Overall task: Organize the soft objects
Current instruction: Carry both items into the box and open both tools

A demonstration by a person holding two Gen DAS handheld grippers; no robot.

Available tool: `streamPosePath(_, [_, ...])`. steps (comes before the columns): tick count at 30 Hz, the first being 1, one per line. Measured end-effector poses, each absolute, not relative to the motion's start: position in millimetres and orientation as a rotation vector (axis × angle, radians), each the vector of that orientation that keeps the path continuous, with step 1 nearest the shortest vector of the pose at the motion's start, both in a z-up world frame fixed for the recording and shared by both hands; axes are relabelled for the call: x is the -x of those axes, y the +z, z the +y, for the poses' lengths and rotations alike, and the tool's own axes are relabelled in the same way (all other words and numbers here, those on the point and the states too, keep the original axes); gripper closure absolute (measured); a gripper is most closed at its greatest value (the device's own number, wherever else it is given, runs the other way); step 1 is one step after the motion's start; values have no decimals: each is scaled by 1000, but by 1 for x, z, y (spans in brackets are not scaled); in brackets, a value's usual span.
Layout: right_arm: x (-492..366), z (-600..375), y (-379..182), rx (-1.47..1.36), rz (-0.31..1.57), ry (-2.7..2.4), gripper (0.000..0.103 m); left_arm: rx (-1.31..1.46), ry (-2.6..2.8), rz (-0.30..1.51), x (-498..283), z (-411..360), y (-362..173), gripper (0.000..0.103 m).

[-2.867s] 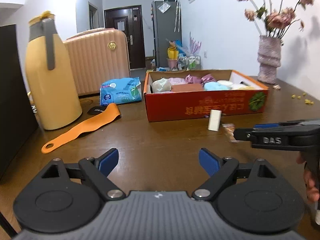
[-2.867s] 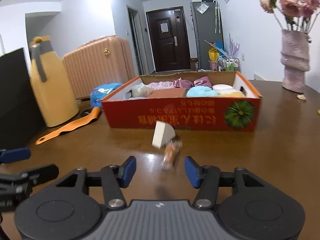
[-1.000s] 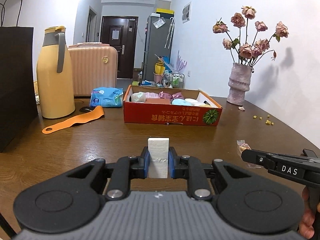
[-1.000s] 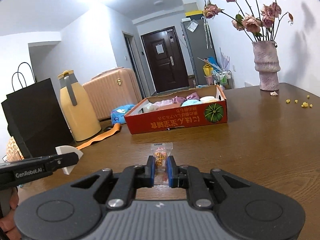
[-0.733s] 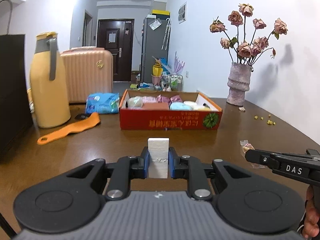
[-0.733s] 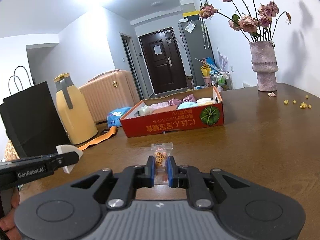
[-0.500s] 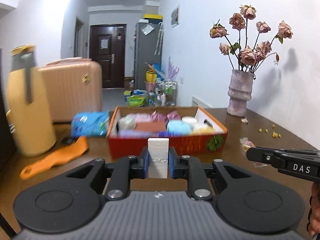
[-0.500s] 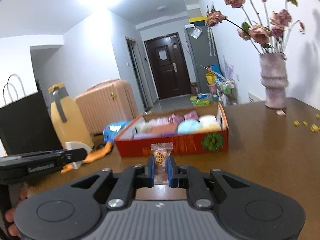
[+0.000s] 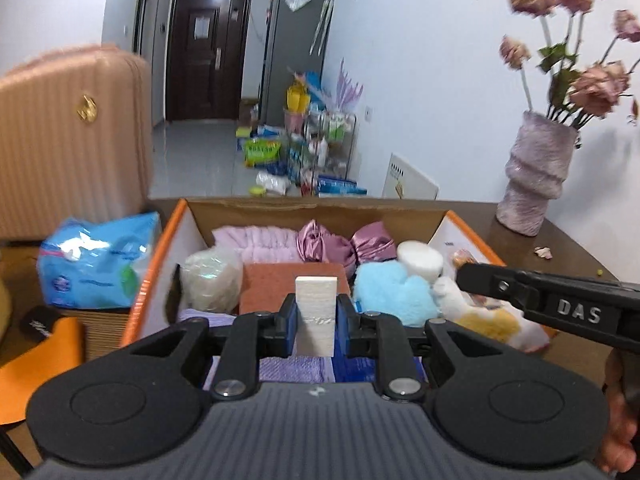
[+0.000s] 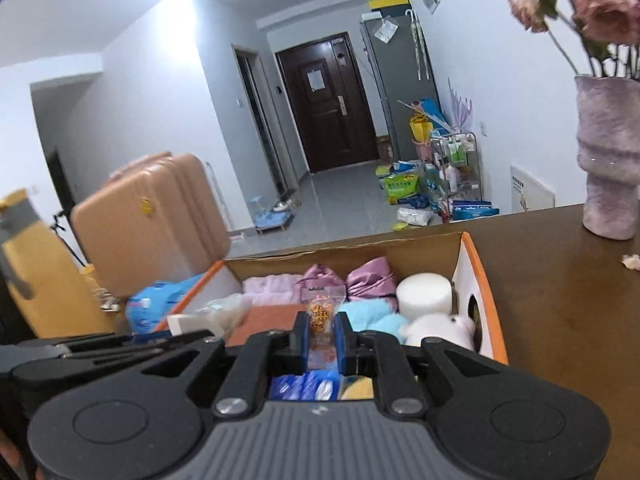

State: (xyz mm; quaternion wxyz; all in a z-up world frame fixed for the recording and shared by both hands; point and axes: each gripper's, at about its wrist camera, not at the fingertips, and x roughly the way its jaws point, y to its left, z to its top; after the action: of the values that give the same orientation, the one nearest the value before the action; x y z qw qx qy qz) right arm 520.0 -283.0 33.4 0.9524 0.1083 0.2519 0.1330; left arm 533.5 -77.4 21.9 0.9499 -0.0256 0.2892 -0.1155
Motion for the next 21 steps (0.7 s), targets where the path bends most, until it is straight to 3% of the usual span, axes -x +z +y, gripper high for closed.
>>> streamPosePath(1, [-530, -282, 29, -216, 524, 264, 89, 55, -228, 600, -539, -78, 16, 82])
streamPosePath(3, [-545, -282, 19, -204, 558, 261, 87, 63, -235, 600, -542, -77, 6, 63])
streamPosePath(4, [-548, -283, 12, -198, 572, 259, 85, 60, -242, 607, -543, -77, 3, 46])
streamPosePath(6, [-556, -285, 1, -200, 597, 254, 72, 28, -254, 607, -544, -79, 0, 45])
streamPosePath(9, [-557, -294, 4, -228, 585, 242, 68, 40, -253, 591, -542, -75, 6, 42])
streamPosePath(21, [-524, -309, 40, -233, 526, 198, 66, 20, -165, 512, -510, -55, 51, 39])
